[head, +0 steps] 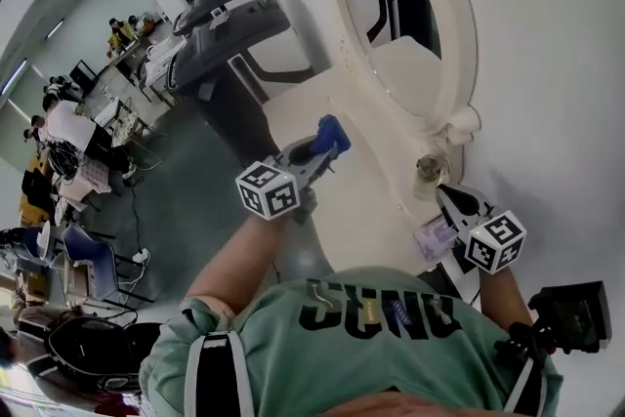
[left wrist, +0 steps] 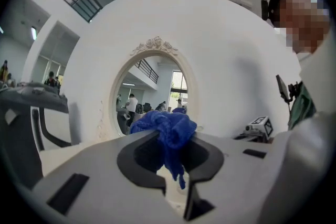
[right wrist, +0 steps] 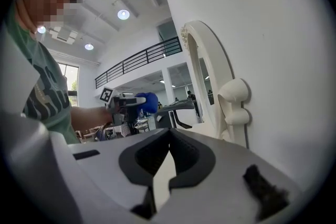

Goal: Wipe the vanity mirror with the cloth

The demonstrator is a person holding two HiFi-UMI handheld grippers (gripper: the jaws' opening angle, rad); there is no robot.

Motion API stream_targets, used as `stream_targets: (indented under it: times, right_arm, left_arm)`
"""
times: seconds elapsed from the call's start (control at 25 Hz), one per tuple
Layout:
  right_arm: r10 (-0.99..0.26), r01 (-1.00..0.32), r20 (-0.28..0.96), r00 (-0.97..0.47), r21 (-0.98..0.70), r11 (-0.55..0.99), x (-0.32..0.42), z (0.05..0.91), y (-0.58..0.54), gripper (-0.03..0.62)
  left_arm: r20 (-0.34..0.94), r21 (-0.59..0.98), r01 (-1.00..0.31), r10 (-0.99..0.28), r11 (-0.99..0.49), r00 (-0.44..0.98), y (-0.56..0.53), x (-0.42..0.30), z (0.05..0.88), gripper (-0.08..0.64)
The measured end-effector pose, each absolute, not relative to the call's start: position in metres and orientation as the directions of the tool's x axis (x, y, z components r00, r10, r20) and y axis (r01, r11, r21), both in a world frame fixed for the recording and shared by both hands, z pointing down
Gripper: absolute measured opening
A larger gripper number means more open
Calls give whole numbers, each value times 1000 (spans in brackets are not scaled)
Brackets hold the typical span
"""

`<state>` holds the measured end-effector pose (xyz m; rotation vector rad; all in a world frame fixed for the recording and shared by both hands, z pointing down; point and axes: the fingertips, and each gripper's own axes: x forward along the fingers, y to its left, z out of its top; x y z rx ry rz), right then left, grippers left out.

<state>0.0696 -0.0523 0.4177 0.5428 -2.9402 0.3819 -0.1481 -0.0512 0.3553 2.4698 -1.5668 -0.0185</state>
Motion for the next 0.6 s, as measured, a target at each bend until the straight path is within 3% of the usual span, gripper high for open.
stream_targets:
  times: [0.32, 0.48, 0.6]
  right_arm:
    - [-506, -514, 95, -858, -211, 832, 33, 375, -69, 12]
    - [-545, -556, 108, -831, -171, 814, 38, 366, -67, 12]
    - [-593, -603, 107, -798, -169, 780, 58, 357, -74, 12]
  left_arm:
    - [47, -76, -921, -924, -382, 380, -216, -249, 281, 73]
    - [20, -342, -889, -948, -305, 318, -302, -261, 227, 73]
    - [8, -571, -793, -967, -213, 254, -357, -253, 189, 73]
